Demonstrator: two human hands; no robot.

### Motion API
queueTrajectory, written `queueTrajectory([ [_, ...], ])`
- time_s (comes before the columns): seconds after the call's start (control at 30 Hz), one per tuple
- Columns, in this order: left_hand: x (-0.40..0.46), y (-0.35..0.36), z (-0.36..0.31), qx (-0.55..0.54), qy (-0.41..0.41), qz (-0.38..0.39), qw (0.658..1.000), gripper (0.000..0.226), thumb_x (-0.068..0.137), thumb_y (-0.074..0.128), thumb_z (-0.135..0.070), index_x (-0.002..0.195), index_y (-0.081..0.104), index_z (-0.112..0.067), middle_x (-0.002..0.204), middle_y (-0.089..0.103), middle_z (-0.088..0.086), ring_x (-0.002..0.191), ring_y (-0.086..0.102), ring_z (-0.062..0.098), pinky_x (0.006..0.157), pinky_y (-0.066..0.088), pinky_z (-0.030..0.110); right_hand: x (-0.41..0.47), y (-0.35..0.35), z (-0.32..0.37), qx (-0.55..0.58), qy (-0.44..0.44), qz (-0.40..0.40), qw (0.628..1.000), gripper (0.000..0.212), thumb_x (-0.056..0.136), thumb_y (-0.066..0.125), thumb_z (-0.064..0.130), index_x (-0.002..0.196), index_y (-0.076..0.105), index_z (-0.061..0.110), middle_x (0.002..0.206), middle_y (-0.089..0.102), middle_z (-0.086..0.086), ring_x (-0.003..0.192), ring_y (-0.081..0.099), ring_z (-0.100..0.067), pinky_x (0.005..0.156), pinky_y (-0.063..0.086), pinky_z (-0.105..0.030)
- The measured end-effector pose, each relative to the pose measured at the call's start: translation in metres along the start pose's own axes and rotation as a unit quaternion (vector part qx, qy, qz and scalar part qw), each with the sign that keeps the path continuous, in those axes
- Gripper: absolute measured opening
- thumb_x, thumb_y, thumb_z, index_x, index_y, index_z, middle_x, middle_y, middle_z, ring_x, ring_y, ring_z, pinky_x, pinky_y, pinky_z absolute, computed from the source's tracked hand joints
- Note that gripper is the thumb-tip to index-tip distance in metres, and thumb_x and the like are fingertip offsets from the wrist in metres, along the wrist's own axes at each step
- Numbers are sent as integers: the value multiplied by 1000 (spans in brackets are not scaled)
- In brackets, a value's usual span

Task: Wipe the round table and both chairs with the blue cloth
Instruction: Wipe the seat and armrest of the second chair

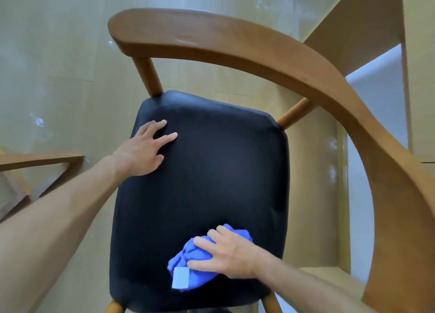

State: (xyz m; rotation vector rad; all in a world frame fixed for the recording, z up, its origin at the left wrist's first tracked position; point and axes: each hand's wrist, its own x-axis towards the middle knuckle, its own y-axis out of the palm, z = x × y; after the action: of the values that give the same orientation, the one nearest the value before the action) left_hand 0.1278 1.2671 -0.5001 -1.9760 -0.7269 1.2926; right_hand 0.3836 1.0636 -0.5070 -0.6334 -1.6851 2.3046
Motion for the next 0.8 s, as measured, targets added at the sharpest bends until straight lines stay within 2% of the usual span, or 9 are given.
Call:
queueTrajectory([
  [0.1,-2,4,-5,-8,-9,-13,1000,63,95,51,-18,150,24,-33,160,-3,-4,147,-6,18,115,24,39,-53,-11,-62,-24,98,-28,994,56,77,39,2,118,60,35,116,60,-10,70,50,-25,64,43,-33],
  [0.17,-2,6,-8,-6,-15,-22,1000,64,93,52,-17,150,25,-32,160,-2,-2,147,-5,19,115,22,40,-76,-15,-86,-7,252,-66,965,56,66,60,1,115,68,28,113,64,-14,70,57,-31,63,47,-34],
  [0.2,-2,7,-9,-3,-18,-23,1000,65,93,52,-16,150,24,-32,160,-3,-2,147,-6,20,115,21,41,-84,-14,-89,16,345,-82,935,60,61,70,0,115,69,24,114,63,-16,73,59,-35,64,49,-37],
  [0.3,-3,8,-11,4,-31,-15,999,69,92,51,-15,151,20,-31,160,-6,-2,147,-8,19,116,21,44,-82,-9,-66,108,598,-117,786,64,67,75,3,127,60,18,124,54,-16,95,57,-39,73,50,-45],
  [0.4,-7,11,-19,16,-50,-15,999,72,91,50,-16,152,14,-30,160,-10,-2,146,-12,19,114,25,49,-58,-5,-24,201,769,-177,581,59,82,66,9,137,48,18,124,47,-16,104,52,-39,84,48,-45],
  [0.47,-12,14,-25,19,-61,-18,998,74,91,50,-16,152,11,-29,160,-12,-1,146,-13,20,113,27,50,-42,-4,8,233,823,-185,484,58,86,62,12,141,43,19,119,46,-19,104,50,-42,84,48,-45],
  [0.63,-32,27,-38,17,-84,-10,996,73,92,47,-18,153,7,-24,159,-15,2,146,-14,22,111,28,47,38,-19,90,362,869,-151,301,61,91,56,20,146,30,22,128,39,-19,105,52,-41,84,47,-42],
  [0.73,-49,33,-43,3,-87,20,996,70,93,46,-19,152,9,-25,159,-16,0,146,-15,20,106,37,45,99,-36,123,470,836,-136,249,64,92,55,25,147,23,27,127,36,-13,97,58,-34,80,49,-34],
  [0.8,-63,35,-42,2,-85,41,996,68,94,45,-20,152,12,-26,159,-15,-1,146,-15,19,102,41,43,119,-46,132,523,803,-124,257,63,93,52,29,146,18,31,123,34,-7,96,59,-28,80,49,-32],
])
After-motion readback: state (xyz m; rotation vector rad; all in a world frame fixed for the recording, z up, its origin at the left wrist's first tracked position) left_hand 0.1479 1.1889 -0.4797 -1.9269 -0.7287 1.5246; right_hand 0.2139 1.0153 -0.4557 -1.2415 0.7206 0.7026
